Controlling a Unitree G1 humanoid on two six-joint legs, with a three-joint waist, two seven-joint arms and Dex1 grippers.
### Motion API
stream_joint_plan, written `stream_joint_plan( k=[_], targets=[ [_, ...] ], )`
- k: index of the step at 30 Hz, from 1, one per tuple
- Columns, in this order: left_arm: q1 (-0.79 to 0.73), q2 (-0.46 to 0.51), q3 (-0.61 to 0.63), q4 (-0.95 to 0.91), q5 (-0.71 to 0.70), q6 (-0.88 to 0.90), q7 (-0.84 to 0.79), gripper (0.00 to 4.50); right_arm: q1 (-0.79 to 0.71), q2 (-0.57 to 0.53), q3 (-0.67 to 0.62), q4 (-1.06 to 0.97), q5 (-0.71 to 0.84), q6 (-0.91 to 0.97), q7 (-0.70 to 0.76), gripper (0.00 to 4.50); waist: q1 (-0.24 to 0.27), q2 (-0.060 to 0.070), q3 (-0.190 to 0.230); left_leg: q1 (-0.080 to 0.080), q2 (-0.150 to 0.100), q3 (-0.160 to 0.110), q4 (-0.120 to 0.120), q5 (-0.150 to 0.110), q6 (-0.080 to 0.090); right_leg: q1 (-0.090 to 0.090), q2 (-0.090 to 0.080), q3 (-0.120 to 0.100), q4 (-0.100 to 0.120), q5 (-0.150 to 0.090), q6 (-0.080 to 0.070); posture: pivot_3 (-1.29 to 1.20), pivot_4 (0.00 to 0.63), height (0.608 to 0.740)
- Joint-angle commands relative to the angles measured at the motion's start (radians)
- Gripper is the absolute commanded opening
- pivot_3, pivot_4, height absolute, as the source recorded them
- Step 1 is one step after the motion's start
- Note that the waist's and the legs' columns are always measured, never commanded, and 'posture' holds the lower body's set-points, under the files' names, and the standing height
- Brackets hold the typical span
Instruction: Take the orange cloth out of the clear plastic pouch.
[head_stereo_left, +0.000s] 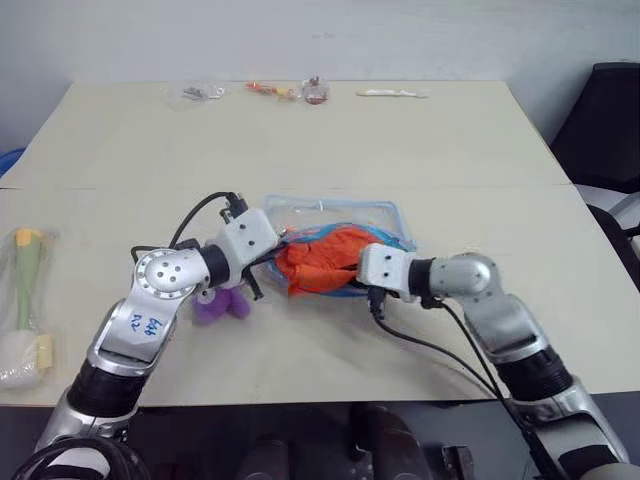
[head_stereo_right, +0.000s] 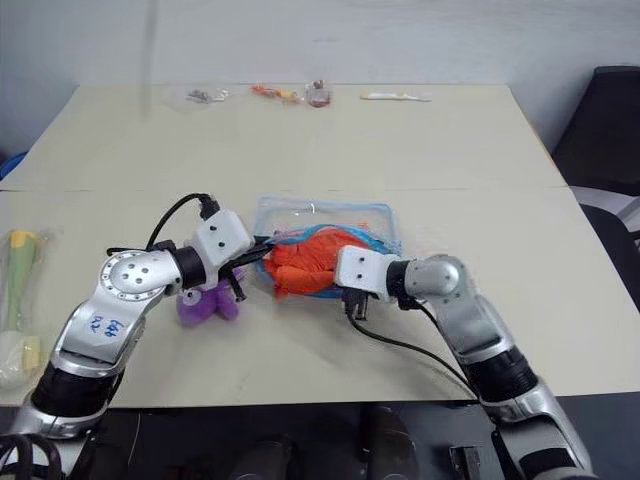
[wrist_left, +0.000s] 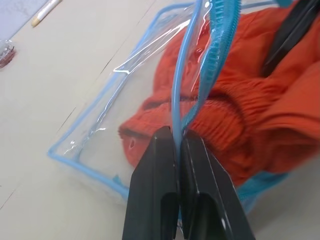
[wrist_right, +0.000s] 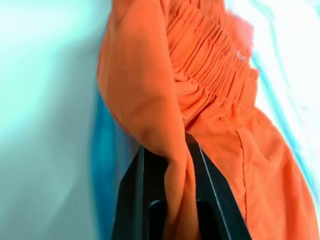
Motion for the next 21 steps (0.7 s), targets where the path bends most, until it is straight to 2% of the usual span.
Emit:
stream_joint_plan(
  k=[1, 6, 12, 15, 21],
  targets=[
    [-0.042, -0.02, -0.003, 0.028, 0.041, -0.023, 0.036, 0.0, 0.004, -0.046, -0.033, -0.114, 0.164, 0.054, 0.132, 0.01, 0.0, 0.0, 0.0, 0.0, 0.0, 0.0, 0.0, 0.0, 0.0, 0.0, 0.0, 0.0, 0.0, 0.0, 0.0, 0.0, 0.15, 0.74],
    [-0.101, -0.084, 0.003, 0.091, 0.048, -0.009, 0.076, 0.0, 0.08, -0.165, -0.026, -0.204, 0.293, 0.057, 0.296, 0.01, 0.012, 0.0, 0.0, 0.0, -0.001, 0.0, 0.0, 0.0, 0.0, 0.0, 0.0, 0.0, -0.001, 0.0, 0.0, 0.0, 0.15, 0.74],
    [-0.178, -0.192, 0.074, 0.042, -0.073, 0.065, 0.076, 0.0, 0.114, -0.149, 0.007, -0.183, 0.277, 0.038, 0.257, 0.01, 0.02, -0.001, 0.0, 0.0, -0.001, 0.001, 0.001, 0.0, 0.001, 0.0, 0.0, 0.001, 0.0, 0.001, 0.001, 0.0, 0.15, 0.74],
    [-0.19, -0.208, 0.082, 0.034, -0.097, 0.08, 0.069, 0.0, 0.118, -0.141, 0.009, -0.172, 0.29, 0.047, 0.251, 0.01, 0.02, -0.001, 0.0, 0.0, -0.001, 0.002, 0.001, 0.0, 0.001, 0.0, 0.0, 0.001, 0.0, 0.001, 0.001, 0.0, 0.15, 0.74],
    [-0.189, -0.203, 0.054, -0.02, -0.176, 0.11, -0.008, 0.0, 0.081, -0.11, 0.068, -0.08, 0.188, -0.066, 0.22, 0.01, 0.02, -0.001, 0.0, 0.0, -0.001, 0.002, 0.001, 0.0, 0.001, 0.0, -0.001, 0.001, 0.0, 0.001, 0.001, 0.0, 0.15, 0.74]
  ],
)
